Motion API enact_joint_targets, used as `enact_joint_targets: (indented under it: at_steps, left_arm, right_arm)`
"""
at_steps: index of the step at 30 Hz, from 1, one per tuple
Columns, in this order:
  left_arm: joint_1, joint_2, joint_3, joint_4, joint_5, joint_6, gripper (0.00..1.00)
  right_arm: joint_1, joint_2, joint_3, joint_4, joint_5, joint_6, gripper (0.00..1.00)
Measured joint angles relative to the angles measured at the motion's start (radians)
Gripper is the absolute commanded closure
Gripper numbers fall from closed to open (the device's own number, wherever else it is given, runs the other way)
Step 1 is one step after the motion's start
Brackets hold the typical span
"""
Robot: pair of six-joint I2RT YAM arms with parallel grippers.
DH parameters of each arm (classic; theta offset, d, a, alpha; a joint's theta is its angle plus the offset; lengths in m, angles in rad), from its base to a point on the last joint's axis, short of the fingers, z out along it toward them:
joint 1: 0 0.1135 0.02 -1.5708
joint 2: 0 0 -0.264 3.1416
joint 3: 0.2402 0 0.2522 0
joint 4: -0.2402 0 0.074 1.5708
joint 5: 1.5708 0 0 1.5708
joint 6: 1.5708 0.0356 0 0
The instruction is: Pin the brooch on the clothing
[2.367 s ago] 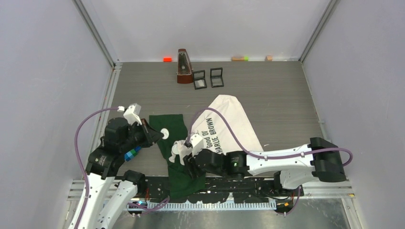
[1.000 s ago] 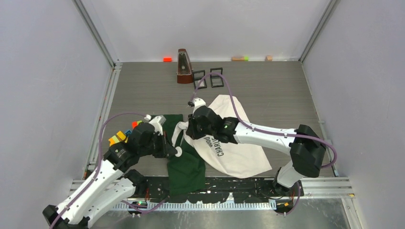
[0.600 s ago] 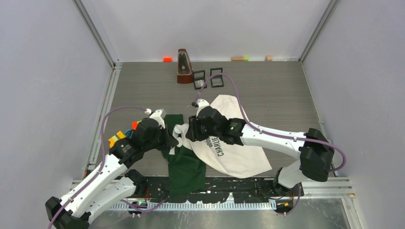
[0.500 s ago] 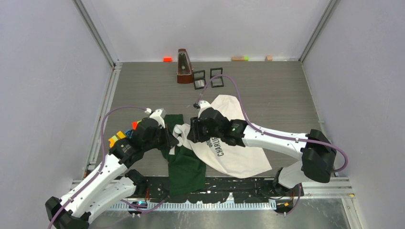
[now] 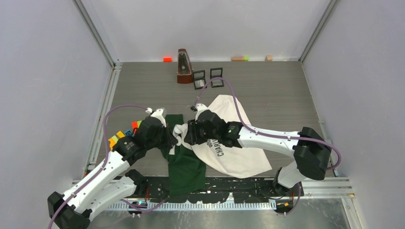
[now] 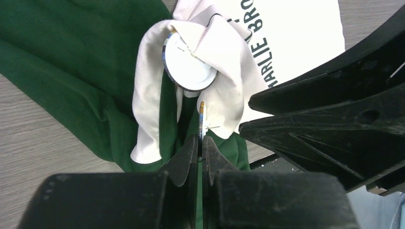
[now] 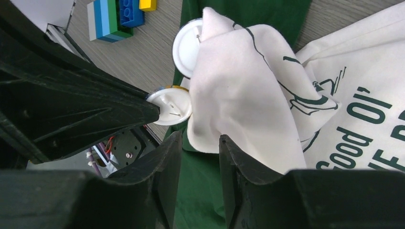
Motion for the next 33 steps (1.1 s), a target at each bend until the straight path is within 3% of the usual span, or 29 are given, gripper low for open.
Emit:
enact_joint_targets:
  at_steps: [3,8,10,33]
  left_arm:
    - [0.000,0.011,0.000,0.000,-0.006,0.000,1.00]
    - [0.000,0.016,0.000,0.000,-0.014,0.000,1.00]
    - [0.000,0.024,0.000,0.001,-0.017,0.000,1.00]
    - [0.000,0.085,0.000,0.042,-0.023,0.022,1.00]
  right_arm:
    - [0.000,0.030,0.007,0.006,0.000,-0.002,0.67]
    - [0.000,0.066,0.009,0.014,0.000,-0.007,0.93]
    - [0.000,0.066,0.009,0.022,-0.003,-0.007,0.99]
    - [0.017,0.125,0.046,0.047,-0.134,-0.066,0.99]
